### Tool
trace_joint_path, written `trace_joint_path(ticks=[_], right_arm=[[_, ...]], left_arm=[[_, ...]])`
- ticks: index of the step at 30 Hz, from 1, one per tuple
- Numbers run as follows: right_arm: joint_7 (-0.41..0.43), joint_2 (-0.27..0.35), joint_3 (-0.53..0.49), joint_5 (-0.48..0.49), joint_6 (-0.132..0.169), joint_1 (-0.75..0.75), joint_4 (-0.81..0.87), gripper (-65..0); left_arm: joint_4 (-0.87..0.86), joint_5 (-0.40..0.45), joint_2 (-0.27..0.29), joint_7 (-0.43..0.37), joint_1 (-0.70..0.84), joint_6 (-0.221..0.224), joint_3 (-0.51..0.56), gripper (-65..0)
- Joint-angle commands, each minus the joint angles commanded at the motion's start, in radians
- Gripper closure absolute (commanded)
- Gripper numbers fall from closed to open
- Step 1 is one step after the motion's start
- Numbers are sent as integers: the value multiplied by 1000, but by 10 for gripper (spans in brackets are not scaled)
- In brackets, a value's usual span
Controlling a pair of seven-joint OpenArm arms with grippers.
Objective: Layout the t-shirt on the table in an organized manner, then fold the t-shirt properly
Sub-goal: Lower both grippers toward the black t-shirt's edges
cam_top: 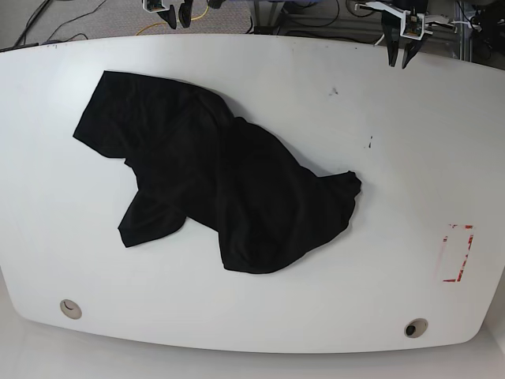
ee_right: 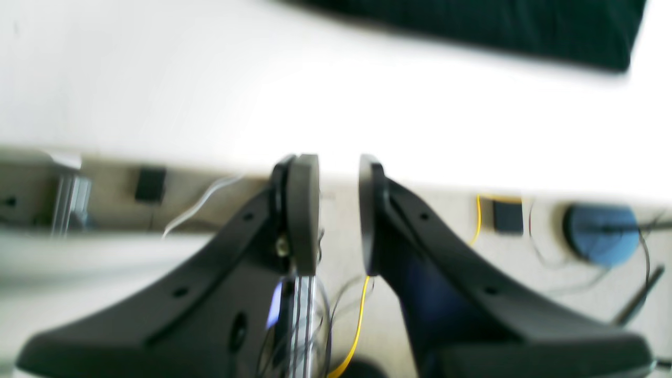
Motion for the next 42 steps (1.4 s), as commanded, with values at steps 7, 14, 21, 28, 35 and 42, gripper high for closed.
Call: trace_joint_path(ticks=[7, 14, 21, 28, 35, 42], right_arm=[[-3, 0, 0, 5, 0, 114, 0, -189], [-29, 0, 29, 6, 0, 196, 5, -412], [-69, -8, 126, 9, 5, 285, 5, -444], [-130, -8, 198, 15, 12, 376, 3, -445], [-235, 6, 339, 209, 81, 473, -2, -442], [-489, 15, 535, 358, 201, 638, -17, -439]], left_arm=[[0, 2, 20, 0, -97, 0, 2, -110], [-2, 2, 38, 0, -161, 0, 2, -157], [-8, 3, 38, 0, -235, 0, 41, -487], [-5, 3, 41, 0, -281, 0, 54, -540], [-6, 6, 103, 0, -308, 0, 55, -540], [-8, 6, 114, 0, -313, 0, 55, -540]])
